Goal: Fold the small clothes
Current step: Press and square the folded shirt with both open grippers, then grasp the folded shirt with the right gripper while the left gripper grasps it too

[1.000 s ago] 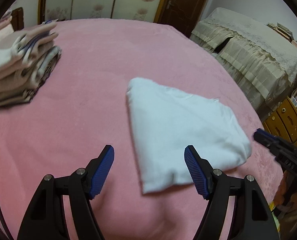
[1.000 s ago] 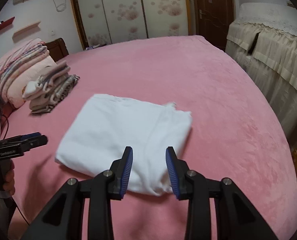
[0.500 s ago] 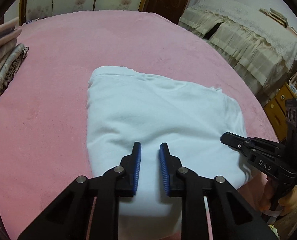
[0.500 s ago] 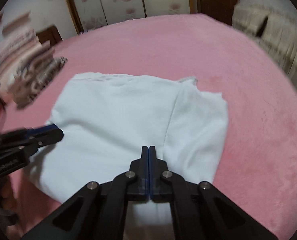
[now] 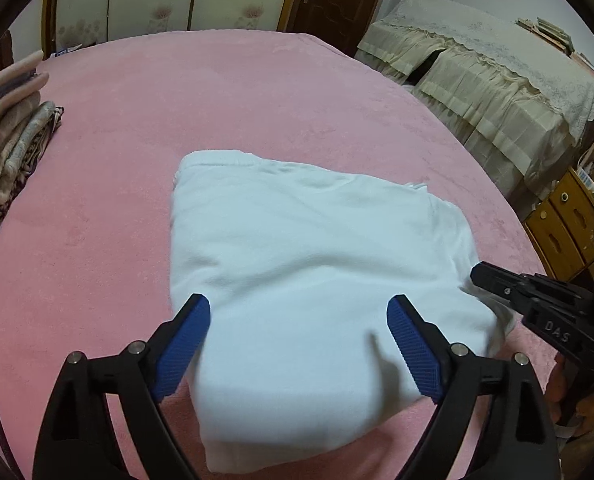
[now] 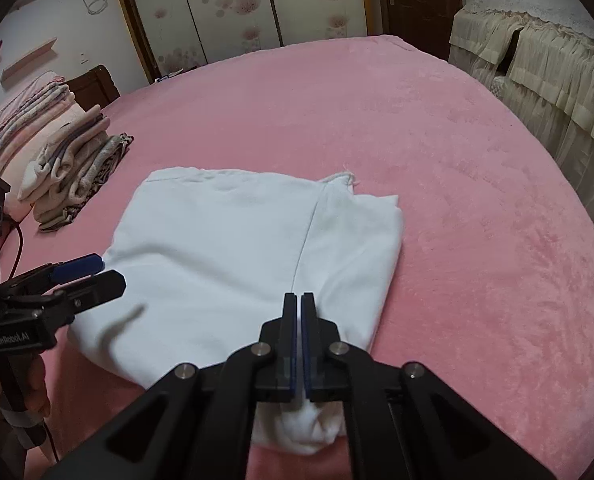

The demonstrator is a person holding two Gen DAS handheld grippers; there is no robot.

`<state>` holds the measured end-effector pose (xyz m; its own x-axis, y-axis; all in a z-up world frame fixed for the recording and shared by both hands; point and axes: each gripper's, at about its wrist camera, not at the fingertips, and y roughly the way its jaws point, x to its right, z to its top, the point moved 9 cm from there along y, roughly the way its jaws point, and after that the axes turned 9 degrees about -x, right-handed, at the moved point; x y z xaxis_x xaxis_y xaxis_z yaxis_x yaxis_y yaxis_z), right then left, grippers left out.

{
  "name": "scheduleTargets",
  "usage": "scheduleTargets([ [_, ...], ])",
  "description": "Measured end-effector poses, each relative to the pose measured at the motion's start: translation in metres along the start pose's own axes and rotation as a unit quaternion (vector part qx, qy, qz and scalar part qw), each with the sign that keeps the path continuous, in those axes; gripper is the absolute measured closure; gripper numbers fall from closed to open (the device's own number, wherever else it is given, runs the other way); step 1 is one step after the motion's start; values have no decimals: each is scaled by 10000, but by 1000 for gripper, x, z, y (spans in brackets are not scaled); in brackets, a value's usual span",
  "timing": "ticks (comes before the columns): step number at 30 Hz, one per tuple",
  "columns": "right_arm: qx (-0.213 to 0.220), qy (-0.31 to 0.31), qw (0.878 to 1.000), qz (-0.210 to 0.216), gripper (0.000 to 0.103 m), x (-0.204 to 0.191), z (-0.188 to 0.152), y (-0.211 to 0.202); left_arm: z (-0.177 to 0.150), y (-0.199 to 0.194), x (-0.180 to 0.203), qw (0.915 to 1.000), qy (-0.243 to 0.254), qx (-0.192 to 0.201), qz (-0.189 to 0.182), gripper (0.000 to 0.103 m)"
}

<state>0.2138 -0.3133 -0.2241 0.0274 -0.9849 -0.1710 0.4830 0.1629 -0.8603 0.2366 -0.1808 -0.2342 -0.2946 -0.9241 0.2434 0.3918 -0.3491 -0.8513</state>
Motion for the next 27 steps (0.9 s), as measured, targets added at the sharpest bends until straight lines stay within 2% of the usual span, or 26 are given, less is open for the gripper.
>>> scheduleTargets([
  [5,194,12,9998,62,101,-10,5,-22,4,-18,-4,9992,-351,64,-157,14],
  [9,409,-42,9992,31,100,-13,11,-46,11,-43,-3,9989,-286,378,67,14],
  [12,558,-142,9983,-83,99,-17,14,-62,14,-62,2,9985,-189,519,60,14],
  [14,631,-158,9979,-74,90,-20,16,-73,16,-76,7,9984,-186,524,-52,14],
  [15,671,-157,9976,-84,80,-20,17,-77,16,-81,9,9985,-181,517,-82,14],
  [16,752,-167,9970,-112,70,-21,19,-84,17,-87,11,9984,-160,537,-75,13],
  [19,903,-219,9956,-154,53,-24,23,-99,22,-100,13,9979,-72,636,47,11],
  [20,924,-233,9953,-147,50,-25,24,-102,22,-102,11,9982,-103,598,28,9],
  [22,933,-256,9952,-136,39,-25,25,-107,22,-103,6,9984,-240,511,-78,8],
  [25,778,-370,9963,-4,26,-26,24,-105,18,-96,-5,9981,-450,312,-269,8],
  [27,693,-384,9968,-56,24,-22,20,-100,13,-85,-12,9975,-540,154,-424,7],
])
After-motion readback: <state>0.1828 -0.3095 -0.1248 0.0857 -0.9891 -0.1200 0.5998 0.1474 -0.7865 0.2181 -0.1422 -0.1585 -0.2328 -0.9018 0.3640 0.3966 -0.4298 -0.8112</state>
